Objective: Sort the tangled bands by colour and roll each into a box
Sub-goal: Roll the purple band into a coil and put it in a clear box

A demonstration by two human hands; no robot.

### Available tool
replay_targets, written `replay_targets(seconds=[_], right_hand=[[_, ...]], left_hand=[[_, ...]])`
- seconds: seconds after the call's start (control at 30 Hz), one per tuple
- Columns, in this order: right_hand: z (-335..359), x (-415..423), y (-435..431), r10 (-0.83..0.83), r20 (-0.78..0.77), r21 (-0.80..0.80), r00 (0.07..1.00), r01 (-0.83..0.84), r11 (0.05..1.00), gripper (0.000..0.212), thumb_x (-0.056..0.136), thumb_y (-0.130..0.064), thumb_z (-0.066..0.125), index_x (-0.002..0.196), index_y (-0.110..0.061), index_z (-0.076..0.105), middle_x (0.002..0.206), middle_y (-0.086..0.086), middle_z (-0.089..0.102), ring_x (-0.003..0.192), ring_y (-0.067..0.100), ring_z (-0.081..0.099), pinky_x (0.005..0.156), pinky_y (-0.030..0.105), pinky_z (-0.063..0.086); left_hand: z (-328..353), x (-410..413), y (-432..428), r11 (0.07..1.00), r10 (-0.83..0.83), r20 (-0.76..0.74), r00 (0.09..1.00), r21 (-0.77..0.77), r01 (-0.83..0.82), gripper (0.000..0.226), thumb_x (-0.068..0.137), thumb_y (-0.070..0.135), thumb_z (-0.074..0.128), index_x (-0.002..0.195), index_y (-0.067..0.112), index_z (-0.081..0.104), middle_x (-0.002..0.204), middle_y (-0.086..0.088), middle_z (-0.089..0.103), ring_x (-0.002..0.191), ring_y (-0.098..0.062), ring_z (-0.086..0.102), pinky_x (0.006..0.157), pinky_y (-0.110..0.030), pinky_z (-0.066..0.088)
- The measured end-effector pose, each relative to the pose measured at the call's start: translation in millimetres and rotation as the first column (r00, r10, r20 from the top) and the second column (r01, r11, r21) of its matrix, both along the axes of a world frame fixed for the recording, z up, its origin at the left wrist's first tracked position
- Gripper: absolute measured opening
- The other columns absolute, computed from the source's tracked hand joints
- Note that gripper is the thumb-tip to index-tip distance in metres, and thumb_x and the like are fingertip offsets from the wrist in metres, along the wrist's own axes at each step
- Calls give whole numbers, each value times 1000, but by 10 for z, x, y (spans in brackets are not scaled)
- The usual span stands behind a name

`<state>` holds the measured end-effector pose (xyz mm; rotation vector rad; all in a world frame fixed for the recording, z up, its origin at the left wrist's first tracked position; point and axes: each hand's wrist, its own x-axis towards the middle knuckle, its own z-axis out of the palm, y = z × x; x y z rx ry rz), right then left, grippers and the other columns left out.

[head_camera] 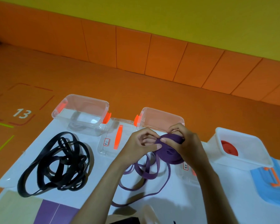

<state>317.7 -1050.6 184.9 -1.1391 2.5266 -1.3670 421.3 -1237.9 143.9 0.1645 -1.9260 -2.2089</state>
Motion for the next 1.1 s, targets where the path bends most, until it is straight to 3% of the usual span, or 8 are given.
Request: replay_targets(seconds=[0.17, 0.3, 0.37, 0.57, 0.67, 0.9, 1.03, 1.1], right_hand=[[31, -40, -127, -75, 11, -150, 997, 76, 986, 31, 79, -38, 85, 102, -25, 67, 98, -16, 70, 94, 3, 69, 66, 13, 57], [12, -151, -54, 83, 437, -220, 896, 17, 975, 30, 82, -30, 83, 107, -15, 77, 104, 1, 79, 97, 24, 77, 68, 30, 64], [-22, -161, -34, 101, 526, -222, 845, 21, 975, 33, 80, -27, 84, 111, -15, 78, 107, 6, 80, 99, 28, 78, 69, 35, 66], [-102, -138, -107, 22, 537, -298, 843, 166, 940, 19, 74, -30, 85, 92, -26, 81, 96, 4, 81, 89, 24, 78, 62, 27, 62], [-172, -131, -118, 5, 554, -308, 833, 199, 931, 15, 80, -29, 87, 94, -30, 81, 97, 2, 81, 91, 25, 78, 61, 27, 62], [-178, -178, -59, 7, 474, -218, 881, 110, 970, 28, 78, -34, 85, 104, -34, 75, 110, -4, 79, 105, 19, 76, 65, 33, 65], [-172, -193, -18, 64, 506, -225, 860, 61, 972, 26, 76, -30, 86, 96, -41, 73, 112, -5, 78, 109, 19, 75, 66, 34, 66], [-186, -203, -36, 40, 480, -210, 877, 70, 975, 25, 76, -26, 87, 94, -34, 72, 110, -4, 77, 107, 20, 75, 65, 33, 65]], left_hand=[[22, -53, -37, 990, 83, -39, 996, 119, -77, 24, 83, 6, 88, 103, 13, 76, 107, -9, 78, 102, -25, 77, 84, -27, 60], [-9, -47, -145, 991, 100, -26, 995, 96, -97, 22, 81, 9, 90, 99, 14, 77, 105, -6, 79, 100, -22, 77, 84, -28, 60], [-38, -31, -165, 991, 85, 2, 996, 100, -85, 22, 80, 11, 91, 97, 15, 77, 105, -7, 79, 101, -24, 77, 83, -33, 62], [-84, -45, -204, 997, 13, 57, 998, 69, -17, 27, 84, 15, 90, 107, 18, 77, 107, -10, 79, 106, -28, 76, 91, -39, 63], [-101, -13, -257, 997, -19, 54, 998, 80, 14, 35, 85, 11, 88, 118, 20, 79, 114, -9, 80, 109, -27, 76, 89, -32, 62], [-109, -71, -251, 995, 59, 20, 998, 84, -61, 31, 86, 13, 88, 115, 21, 80, 110, -8, 81, 106, -25, 77, 86, -28, 61], [-135, -95, -205, 993, 74, 44, 996, 87, -78, 29, 83, 19, 90, 109, 21, 78, 108, -8, 81, 104, -26, 77, 85, -29, 62], [-147, -105, -188, 987, 79, 61, 995, 135, -86, 30, 80, 21, 93, 106, 18, 77, 104, -11, 80, 100, -28, 78, 82, -30, 62]])
